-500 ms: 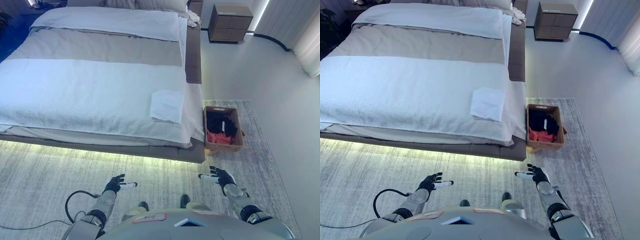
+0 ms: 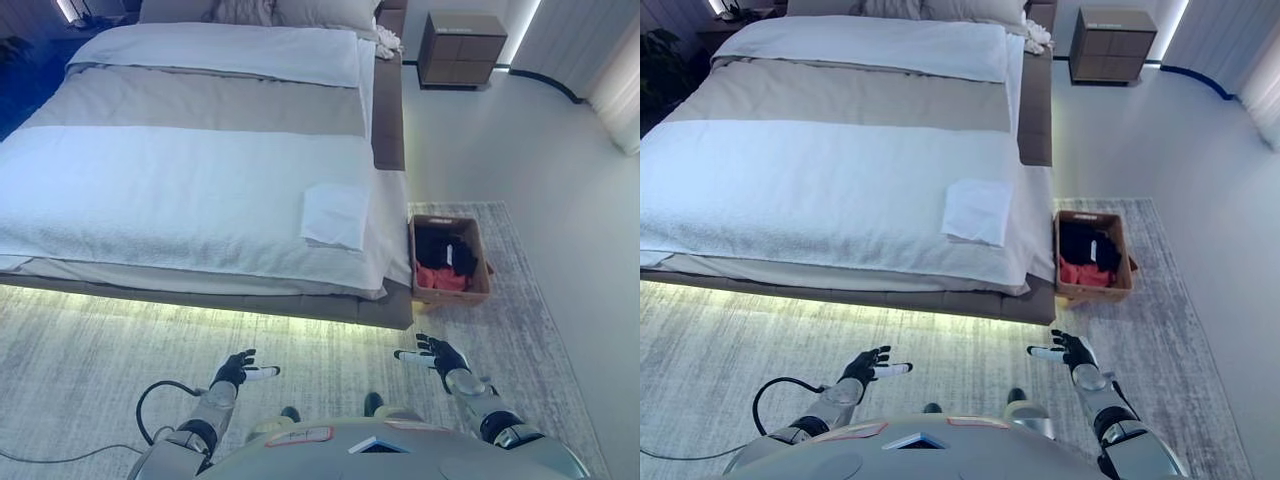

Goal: Put the clothes on the bed into the basket.

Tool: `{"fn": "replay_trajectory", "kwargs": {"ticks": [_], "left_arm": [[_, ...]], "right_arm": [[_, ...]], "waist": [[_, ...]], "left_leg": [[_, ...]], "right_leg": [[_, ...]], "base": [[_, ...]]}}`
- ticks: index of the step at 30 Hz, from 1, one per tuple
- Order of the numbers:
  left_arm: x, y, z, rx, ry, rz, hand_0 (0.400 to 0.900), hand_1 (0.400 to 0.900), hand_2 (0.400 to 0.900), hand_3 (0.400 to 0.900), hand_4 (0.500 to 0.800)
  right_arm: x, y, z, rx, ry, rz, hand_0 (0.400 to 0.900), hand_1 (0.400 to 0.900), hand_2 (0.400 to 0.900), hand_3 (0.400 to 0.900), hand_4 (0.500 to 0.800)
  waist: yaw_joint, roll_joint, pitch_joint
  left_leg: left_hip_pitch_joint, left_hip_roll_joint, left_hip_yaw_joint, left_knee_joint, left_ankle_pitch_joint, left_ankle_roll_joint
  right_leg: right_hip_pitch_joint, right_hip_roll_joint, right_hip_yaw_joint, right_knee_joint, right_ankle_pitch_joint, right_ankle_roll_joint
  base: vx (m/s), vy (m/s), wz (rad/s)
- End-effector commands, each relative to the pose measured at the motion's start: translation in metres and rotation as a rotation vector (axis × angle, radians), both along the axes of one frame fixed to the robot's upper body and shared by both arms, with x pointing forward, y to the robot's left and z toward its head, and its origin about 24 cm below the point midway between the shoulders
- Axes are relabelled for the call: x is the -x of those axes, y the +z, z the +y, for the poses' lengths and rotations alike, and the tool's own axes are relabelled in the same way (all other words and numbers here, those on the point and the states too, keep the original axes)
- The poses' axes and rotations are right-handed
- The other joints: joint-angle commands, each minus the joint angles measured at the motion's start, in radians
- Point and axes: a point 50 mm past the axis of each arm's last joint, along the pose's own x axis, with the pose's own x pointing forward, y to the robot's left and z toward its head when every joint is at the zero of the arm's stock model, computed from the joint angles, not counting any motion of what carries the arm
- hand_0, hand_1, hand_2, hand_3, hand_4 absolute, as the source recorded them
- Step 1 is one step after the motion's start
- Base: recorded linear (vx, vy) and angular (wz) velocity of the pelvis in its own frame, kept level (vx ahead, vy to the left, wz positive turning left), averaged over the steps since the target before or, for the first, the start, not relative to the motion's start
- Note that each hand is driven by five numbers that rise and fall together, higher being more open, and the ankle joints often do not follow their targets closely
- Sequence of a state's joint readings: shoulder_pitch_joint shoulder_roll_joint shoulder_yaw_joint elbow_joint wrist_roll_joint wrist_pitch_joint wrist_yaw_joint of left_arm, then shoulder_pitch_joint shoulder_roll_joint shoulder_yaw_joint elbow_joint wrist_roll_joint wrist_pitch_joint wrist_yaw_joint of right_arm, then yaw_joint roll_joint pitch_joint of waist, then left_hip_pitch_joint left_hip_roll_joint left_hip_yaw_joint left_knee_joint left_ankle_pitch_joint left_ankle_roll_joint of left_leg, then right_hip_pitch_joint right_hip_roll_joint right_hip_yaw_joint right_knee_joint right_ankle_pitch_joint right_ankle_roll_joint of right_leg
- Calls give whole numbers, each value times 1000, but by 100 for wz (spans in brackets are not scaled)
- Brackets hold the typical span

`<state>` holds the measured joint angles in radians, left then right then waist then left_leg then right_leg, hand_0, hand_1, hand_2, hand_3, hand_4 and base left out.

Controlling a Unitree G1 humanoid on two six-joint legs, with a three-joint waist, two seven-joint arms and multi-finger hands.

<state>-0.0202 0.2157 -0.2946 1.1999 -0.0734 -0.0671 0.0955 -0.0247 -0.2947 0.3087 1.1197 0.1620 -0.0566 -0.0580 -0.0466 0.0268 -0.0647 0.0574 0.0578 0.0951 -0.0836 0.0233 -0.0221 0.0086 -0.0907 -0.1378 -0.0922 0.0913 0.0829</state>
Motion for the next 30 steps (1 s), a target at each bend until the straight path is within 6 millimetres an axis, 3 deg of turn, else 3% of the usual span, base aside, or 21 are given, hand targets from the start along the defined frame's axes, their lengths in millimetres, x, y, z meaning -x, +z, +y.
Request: {"fn": "replay_trajectory", "kwargs": {"ticks": [1,12,15,18,22,26,28,30], "left_arm": [[-21,8,11,-44,-11,-62,900,900,900,900,800],[-28,10,11,-37,2,-82,900,900,900,900,800],[-30,11,11,-38,15,-93,900,900,900,900,800],[-35,13,11,-45,36,-109,900,900,900,900,800],[-33,12,12,-40,77,-105,900,900,900,900,800],[-36,13,9,-28,76,-116,900,900,900,900,800],[-33,11,8,-32,74,-109,900,900,900,900,800],[-33,11,7,-32,79,-110,900,900,900,900,800]], "right_arm": [[-23,10,-4,23,29,-90,900,900,900,900,800],[-29,14,-8,34,37,-109,900,900,900,900,800],[-30,15,-12,41,29,-122,900,900,900,900,800],[-31,16,-15,48,16,-124,900,900,900,900,800],[-25,15,-20,59,-6,-110,900,900,900,900,800],[-26,17,-26,75,-25,-112,900,900,900,900,800],[-29,19,-27,83,-20,-119,900,900,900,900,800],[-31,20,-27,87,-17,-128,900,900,900,900,800]], "waist": [[5,-50,-9],[8,-53,22],[8,-63,48],[16,-75,88],[22,-75,117],[21,-67,120],[28,-47,112],[30,-43,114]], "left_leg": [[-29,-27,-34,-4,-25,-26],[-34,5,-60,23,-7,-44],[-85,12,-74,139,-26,-55],[-164,-9,-99,321,-44,-64],[-234,-11,-98,480,23,-59],[-286,-42,-90,350,30,-45],[-290,-22,-108,131,114,-50],[-297,-19,-105,69,133,-54]], "right_leg": [[49,32,29,5,-112,-12],[60,62,24,5,-130,-44],[64,73,26,10,-136,-61],[82,75,23,17,-141,-76],[123,90,18,18,-153,-99],[127,85,19,23,-166,-90],[134,99,27,23,-177,-81],[142,99,33,23,-183,-78]], "base": [[6,-53,5],[-2,-95,7],[-39,-160,16],[-40,-145,4],[59,-107,-3],[123,-5,-11],[205,47,-20],[224,59,-18]]}}
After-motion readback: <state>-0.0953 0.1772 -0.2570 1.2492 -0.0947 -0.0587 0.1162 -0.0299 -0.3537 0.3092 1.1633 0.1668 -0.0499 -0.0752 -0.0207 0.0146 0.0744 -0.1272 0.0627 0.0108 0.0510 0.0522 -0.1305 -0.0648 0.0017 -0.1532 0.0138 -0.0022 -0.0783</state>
